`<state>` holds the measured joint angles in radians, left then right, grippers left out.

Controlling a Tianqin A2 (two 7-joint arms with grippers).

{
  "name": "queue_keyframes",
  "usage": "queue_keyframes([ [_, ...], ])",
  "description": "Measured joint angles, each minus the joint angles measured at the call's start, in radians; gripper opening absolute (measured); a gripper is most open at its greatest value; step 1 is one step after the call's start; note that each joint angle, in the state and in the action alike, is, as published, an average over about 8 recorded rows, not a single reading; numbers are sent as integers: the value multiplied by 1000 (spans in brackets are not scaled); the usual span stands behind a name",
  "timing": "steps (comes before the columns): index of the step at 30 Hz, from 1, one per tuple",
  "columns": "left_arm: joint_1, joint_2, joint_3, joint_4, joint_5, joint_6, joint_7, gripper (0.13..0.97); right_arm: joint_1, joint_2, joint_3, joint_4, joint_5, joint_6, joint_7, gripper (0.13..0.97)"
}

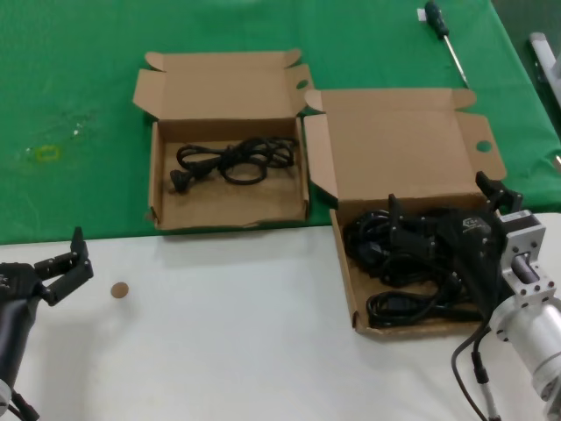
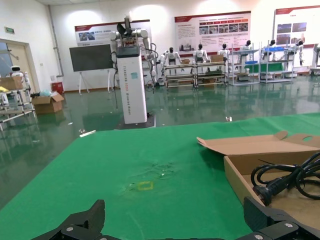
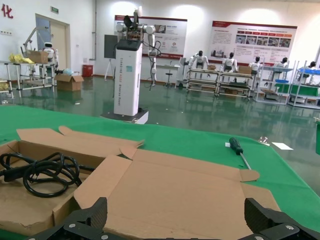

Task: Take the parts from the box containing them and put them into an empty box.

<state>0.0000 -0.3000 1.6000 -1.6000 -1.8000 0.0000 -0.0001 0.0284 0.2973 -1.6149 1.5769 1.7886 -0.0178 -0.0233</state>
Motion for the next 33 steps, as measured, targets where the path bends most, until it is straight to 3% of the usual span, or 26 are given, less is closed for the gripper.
queue_keyframes([
  [33,0,0,0,0,0,0,0,966,0,0,0,0,0,0,0,966],
])
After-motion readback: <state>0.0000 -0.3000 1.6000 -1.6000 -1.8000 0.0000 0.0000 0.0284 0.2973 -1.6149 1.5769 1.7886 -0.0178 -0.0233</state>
